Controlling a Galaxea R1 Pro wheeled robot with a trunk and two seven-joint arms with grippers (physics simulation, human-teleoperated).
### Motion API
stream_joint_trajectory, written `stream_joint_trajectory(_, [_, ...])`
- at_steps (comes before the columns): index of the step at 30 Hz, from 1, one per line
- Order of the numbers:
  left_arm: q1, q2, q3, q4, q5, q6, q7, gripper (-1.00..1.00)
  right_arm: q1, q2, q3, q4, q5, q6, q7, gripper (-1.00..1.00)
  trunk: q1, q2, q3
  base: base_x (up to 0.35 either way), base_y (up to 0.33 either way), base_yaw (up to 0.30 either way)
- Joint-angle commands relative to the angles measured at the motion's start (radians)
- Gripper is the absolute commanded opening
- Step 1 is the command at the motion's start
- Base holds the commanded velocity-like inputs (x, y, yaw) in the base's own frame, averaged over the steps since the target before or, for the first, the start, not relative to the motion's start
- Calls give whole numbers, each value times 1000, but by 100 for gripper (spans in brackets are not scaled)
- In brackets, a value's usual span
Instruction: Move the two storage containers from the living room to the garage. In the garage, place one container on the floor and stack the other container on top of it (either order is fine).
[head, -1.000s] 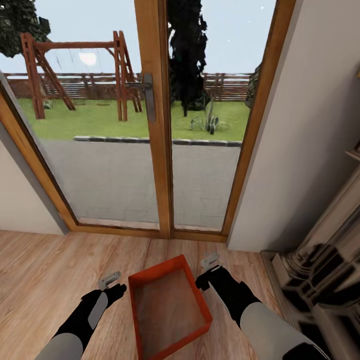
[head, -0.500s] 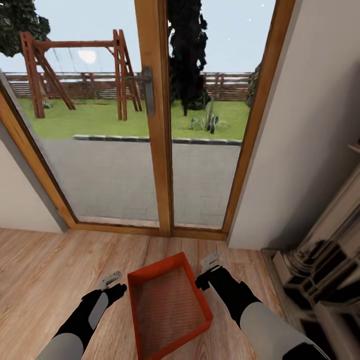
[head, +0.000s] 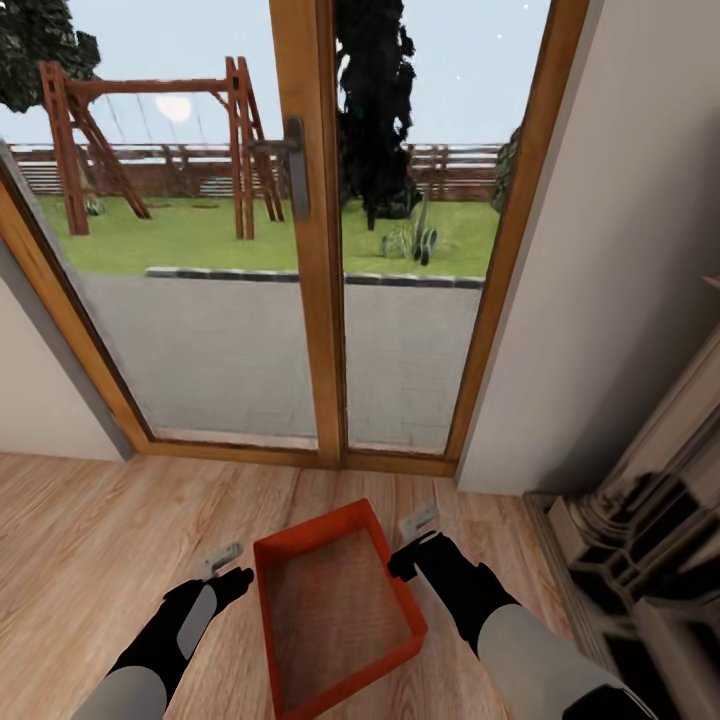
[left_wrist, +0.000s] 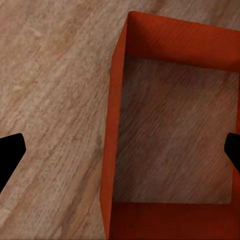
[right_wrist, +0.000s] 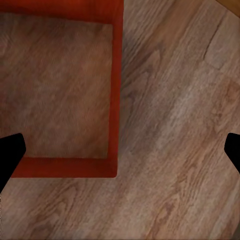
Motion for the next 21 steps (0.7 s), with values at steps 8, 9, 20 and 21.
stream_joint_trajectory(8, [0,-1,3,-2,11,5,5,100,0,2,3,2,8,6,1,100,31,-57,-26,0,0,0])
stream_joint_trajectory(9, [0,-1,3,-2,11,5,5,100,0,2,3,2,8,6,1,100,34,-64,-29,0,0,0])
stream_joint_trajectory(20, [0,-1,3,-3,11,5,5,100,-6,1,3,-6,9,6,1,100,77,-141,-64,0,0,0])
stream_joint_trajectory(21, [0,-1,3,-3,11,5,5,100,-9,1,3,-6,9,6,1,100,80,-148,-67,0,0,0])
